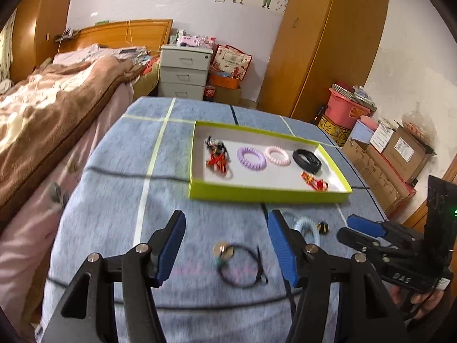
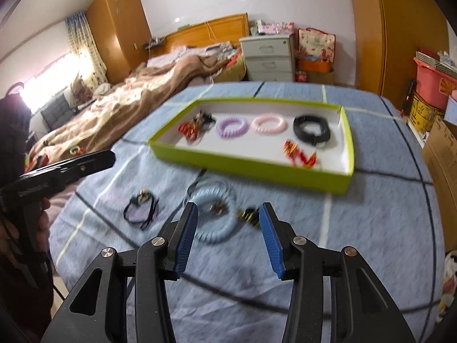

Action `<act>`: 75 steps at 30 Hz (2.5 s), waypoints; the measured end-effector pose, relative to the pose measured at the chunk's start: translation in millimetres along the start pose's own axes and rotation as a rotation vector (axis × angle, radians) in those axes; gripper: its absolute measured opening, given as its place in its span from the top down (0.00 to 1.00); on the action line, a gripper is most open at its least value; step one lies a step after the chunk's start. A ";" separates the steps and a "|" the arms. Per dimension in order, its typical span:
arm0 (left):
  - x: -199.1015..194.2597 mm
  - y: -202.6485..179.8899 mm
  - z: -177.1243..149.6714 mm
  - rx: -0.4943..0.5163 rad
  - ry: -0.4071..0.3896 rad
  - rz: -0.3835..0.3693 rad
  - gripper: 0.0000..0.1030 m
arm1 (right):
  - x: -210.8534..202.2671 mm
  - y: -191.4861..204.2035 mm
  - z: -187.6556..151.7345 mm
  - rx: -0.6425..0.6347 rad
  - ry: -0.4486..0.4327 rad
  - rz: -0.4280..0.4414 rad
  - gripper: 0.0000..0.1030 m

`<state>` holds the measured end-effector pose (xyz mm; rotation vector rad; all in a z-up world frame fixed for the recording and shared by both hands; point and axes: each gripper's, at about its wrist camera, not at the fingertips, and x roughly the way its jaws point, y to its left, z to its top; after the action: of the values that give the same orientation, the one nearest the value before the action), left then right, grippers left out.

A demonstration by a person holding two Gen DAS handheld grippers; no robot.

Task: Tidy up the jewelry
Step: 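Close the right gripper on the light blue coiled hair tie, then lift the blue coil with the right gripper while the left grasps the black hair tie with green bead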

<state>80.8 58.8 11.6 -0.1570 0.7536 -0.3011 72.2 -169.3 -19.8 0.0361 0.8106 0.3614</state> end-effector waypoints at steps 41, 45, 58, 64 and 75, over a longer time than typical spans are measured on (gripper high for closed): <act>7.3 19.4 -38.3 -0.032 0.143 -0.057 0.39 | 30.1 12.6 -5.9 0.038 0.097 -0.110 0.91; 18.2 15.7 -34.5 -0.021 0.171 -0.057 0.39 | 18.5 9.3 -5.9 0.059 0.071 -0.093 0.91; 53.7 -4.1 -19.1 0.139 0.227 0.010 0.40 | -11.0 11.8 0.6 0.060 0.011 -0.125 0.91; 59.7 -15.5 -20.7 0.249 0.230 0.089 0.39 | -9.8 11.4 3.8 0.058 0.008 -0.116 0.91; 54.5 -15.3 -21.6 0.210 0.221 0.099 0.69 | -2.4 8.6 9.2 0.033 0.013 -0.072 0.91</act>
<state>100.2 26.0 -35.5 0.1133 0.9397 -0.3045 74.7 -161.1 -10.3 0.0351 0.8280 0.2808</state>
